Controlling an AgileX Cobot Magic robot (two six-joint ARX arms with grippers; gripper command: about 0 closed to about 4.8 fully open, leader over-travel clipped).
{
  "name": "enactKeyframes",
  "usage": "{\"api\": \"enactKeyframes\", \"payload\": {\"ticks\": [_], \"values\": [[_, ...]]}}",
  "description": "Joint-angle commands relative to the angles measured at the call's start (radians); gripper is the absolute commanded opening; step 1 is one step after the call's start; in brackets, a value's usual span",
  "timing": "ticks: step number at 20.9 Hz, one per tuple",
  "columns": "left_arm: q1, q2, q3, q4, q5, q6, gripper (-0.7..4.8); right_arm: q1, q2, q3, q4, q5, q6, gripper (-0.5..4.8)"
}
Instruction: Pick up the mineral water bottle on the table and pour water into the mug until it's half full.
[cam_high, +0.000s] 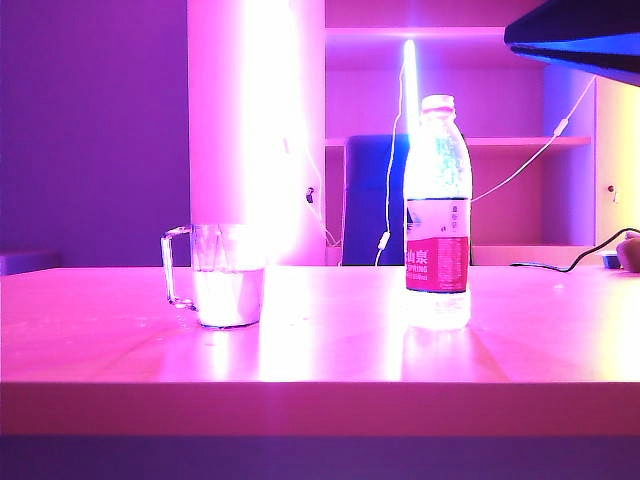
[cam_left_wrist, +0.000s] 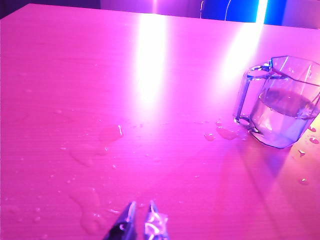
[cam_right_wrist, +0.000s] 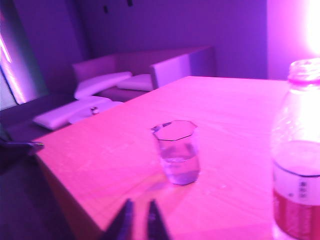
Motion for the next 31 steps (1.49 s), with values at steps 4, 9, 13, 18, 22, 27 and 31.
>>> {"api": "enactKeyframes", "payload": {"ticks": [4,9,13,18,22,27,31], "values": [[0.0,0.001,0.003,0.004,0.004,0.0,0.28,0.004,-0.004,0.005,-0.031,0.014,0.006,0.45],[0.0,0.001,0.003,0.002,0.004,0.0,0.29,-0.058,-0.238,-0.015,-0.164,0.257,-0.186,0.45],[0.0,0.001,0.003,0.001,0.004,0.0,0.28,-0.26,-0.465,-0.07,-0.343,0.263,-0.187,0.45],[0.0,0.001,0.003,0.001,0.004,0.0,0.28,-0.402,-0.578,-0.141,-0.496,0.264,-0.186,0.45],[0.0,0.001,0.003,0.0,0.004,0.0,0.28,-0.463,-0.575,-0.157,-0.667,0.26,-0.186,0.45],[0.0,0.001,0.003,0.0,0.004,0.0,0.28,-0.466,-0.574,-0.155,-0.679,0.26,-0.187,0.45],[0.0,0.001,0.003,0.0,0.004,0.0,0.28,-0.466,-0.574,-0.155,-0.68,0.26,-0.186,0.45]]}}
